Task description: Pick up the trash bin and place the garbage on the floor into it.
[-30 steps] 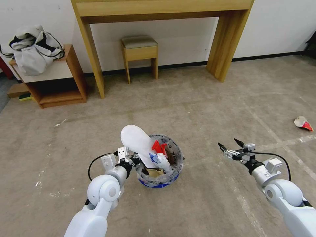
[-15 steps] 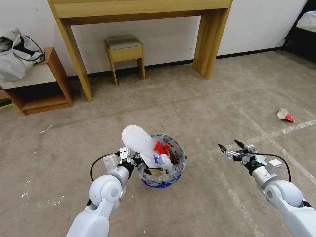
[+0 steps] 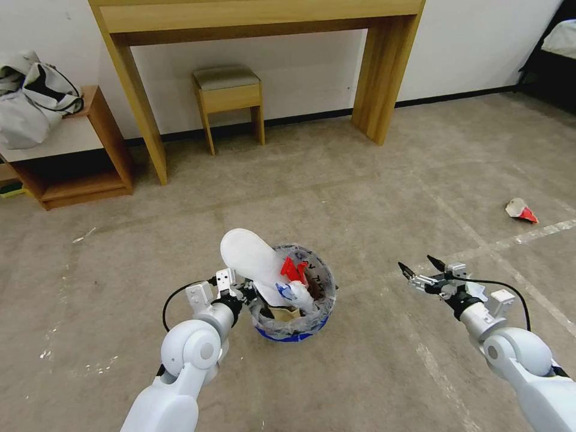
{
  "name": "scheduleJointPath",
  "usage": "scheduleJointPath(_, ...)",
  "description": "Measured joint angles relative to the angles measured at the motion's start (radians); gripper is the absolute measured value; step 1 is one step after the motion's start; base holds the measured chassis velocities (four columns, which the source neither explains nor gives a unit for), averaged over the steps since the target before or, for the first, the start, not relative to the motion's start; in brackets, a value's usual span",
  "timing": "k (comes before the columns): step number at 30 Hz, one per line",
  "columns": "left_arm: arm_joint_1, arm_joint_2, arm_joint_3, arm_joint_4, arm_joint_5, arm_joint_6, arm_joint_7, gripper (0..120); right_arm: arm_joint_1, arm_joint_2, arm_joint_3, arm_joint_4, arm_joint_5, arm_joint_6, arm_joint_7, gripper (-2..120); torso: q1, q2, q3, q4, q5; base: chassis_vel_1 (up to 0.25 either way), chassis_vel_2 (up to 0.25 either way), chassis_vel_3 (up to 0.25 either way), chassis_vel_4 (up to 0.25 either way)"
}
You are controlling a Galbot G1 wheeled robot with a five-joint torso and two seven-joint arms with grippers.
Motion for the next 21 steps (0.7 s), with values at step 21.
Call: scheduleJointPath(21, 0.013, -0.001, -0.005, -0.008, 0.005, -0.001, 0.0, 1, -0.003, 0.0, 0.0, -0.002, 0.0, 0.012, 0.038, 100, 0.0, 0.0, 0.0, 0.0002, 0.0001, -0.143, 0.15, 0.152, -0.142)
